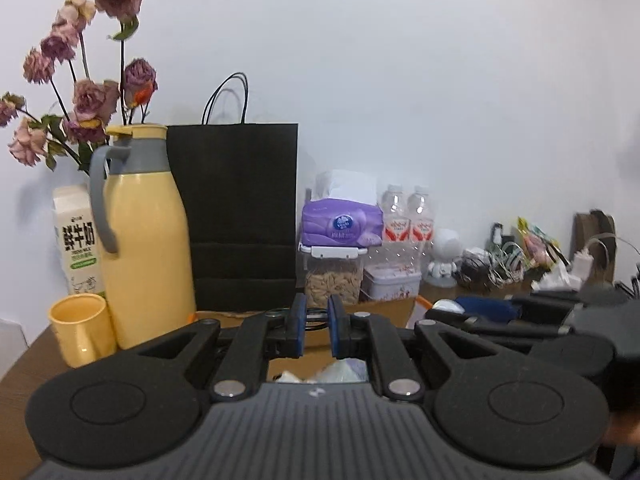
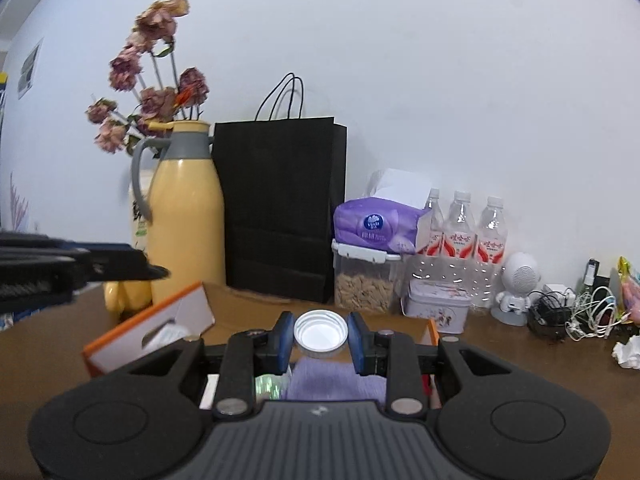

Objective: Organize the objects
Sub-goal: 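Lower both held items into the box and open both grippers, then withdraw both grippers from the box back over the table, then grasp the black coiled cable with the right gripper, then lift the black cable with the right gripper while the left grasps the large white cap, then lower the cable and white cap into the box and open both grippers, then withdraw both grippers from the box back over the table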

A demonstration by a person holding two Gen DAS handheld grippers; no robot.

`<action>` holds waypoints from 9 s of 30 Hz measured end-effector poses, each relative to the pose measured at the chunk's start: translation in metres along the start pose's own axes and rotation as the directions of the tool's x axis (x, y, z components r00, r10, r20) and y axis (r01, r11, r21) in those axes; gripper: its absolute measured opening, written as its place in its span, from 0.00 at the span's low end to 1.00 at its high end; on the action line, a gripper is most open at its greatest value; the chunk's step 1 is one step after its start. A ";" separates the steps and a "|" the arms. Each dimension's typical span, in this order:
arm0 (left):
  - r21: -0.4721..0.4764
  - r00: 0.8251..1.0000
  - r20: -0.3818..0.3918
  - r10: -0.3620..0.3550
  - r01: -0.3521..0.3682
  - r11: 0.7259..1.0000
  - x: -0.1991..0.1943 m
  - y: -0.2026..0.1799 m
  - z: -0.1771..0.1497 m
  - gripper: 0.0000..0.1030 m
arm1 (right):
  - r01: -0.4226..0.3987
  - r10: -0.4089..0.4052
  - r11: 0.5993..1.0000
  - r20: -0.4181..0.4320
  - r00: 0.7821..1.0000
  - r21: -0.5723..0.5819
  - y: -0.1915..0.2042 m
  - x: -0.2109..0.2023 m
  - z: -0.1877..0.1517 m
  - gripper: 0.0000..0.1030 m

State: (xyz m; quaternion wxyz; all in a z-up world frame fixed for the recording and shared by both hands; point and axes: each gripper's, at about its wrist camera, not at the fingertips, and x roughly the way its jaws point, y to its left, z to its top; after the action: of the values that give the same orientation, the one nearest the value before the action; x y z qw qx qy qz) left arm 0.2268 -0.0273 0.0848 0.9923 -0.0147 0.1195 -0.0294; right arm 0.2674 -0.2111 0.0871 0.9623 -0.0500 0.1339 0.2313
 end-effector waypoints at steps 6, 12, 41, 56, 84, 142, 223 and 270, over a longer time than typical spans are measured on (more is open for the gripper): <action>-0.056 0.998 -0.036 0.056 -0.058 0.997 0.049 0.007 -0.008 0.11 | 0.015 -0.013 0.999 -0.035 0.999 0.052 0.000 0.041 -0.003 0.27; -0.030 0.992 -0.105 0.077 -0.080 0.996 0.067 0.015 -0.026 0.11 | 0.006 0.002 0.997 -0.097 0.995 0.080 -0.010 0.057 -0.022 0.27; -0.049 0.985 -0.057 0.162 -0.165 0.985 0.041 0.017 -0.016 1.00 | 0.055 -0.040 0.992 -0.137 0.990 0.110 -0.028 0.042 -0.020 1.00; -0.051 0.994 -0.015 0.108 -0.109 0.993 -0.012 0.013 -0.009 1.00 | 0.035 -0.028 0.996 -0.085 0.996 0.078 -0.027 -0.010 -0.012 1.00; -0.047 0.950 -0.283 0.132 -0.151 0.987 -0.053 0.049 -0.089 1.00 | 0.013 -0.005 1.000 -0.358 0.934 0.019 -0.021 -0.029 -0.090 1.00; -0.124 0.917 -0.393 0.074 -0.133 0.983 -0.027 0.060 -0.108 1.00 | -0.013 0.021 0.999 -0.232 0.973 0.036 -0.009 -0.039 -0.085 0.56; -0.056 0.977 -0.168 0.129 -0.140 0.989 0.089 0.019 -0.037 0.40 | 0.031 -0.027 0.999 -0.159 0.987 0.026 -0.013 0.081 -0.019 0.56; -0.037 0.976 -0.179 0.123 -0.131 0.991 -0.043 0.037 -0.040 1.00 | -0.032 0.036 0.999 -0.160 0.986 0.028 -0.016 -0.037 -0.031 1.00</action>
State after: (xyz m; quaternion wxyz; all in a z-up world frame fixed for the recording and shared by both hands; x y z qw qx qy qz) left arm 0.1780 0.0116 0.0547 0.9770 -0.0283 0.2082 0.0357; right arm 0.2357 -0.2465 0.0680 0.9448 -0.0540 0.2147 0.2414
